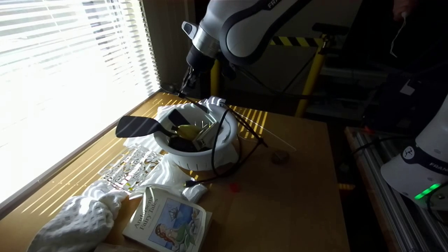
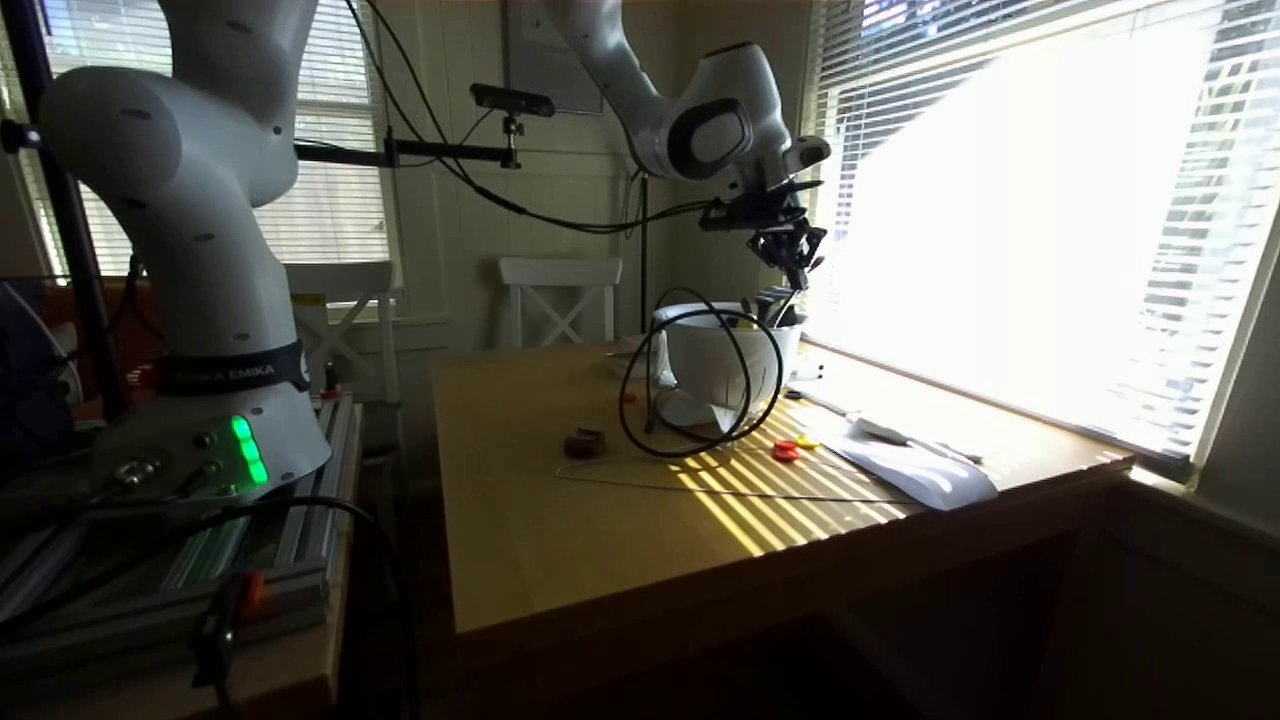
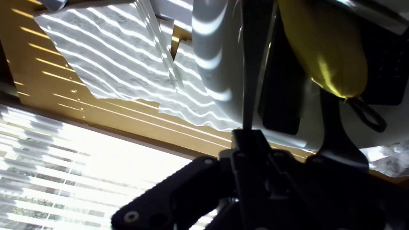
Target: Put the black remote, the stapler and the silver spoon inside the white colander
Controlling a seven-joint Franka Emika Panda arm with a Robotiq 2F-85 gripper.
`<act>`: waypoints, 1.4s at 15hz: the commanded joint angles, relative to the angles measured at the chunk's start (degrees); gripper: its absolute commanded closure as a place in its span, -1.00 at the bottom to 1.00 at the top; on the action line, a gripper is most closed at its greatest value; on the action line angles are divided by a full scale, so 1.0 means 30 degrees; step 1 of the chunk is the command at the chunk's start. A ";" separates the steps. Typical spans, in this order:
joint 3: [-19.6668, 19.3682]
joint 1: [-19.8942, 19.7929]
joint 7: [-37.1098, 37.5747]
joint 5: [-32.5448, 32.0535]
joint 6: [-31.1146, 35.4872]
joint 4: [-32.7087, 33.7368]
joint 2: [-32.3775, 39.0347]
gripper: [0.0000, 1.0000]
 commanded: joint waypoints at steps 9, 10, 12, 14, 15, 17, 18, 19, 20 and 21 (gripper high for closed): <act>0.0878 -0.0366 -0.1076 0.0768 0.0825 -0.3813 -0.1633 -0.38; 0.1147 -0.0518 -0.1417 0.0786 0.1305 -0.4795 -0.2266 -0.51; 0.1735 -0.0880 -0.2114 0.0515 0.2917 -0.6909 -0.3528 -0.80; 0.2262 -0.1079 -0.2674 0.0380 0.4771 -0.9117 -0.4726 -0.99; 0.2597 -0.1220 -0.3123 0.0233 0.5997 -1.0263 -0.5280 -1.00; 0.3454 -0.1509 -0.3982 -0.0266 0.8731 -1.2605 -0.6395 -1.00; 0.4310 -0.1997 -0.4214 -0.0651 1.0113 -1.3783 -0.6718 -1.00; 0.4813 -0.2119 -0.4031 -0.1279 1.1260 -1.4786 -0.7171 -1.00; 0.5077 -0.2087 -0.3895 -0.1984 1.2416 -1.5932 -0.7686 -1.00; 0.5177 -0.1930 -0.3944 -0.2643 1.3316 -1.7108 -0.8264 -1.00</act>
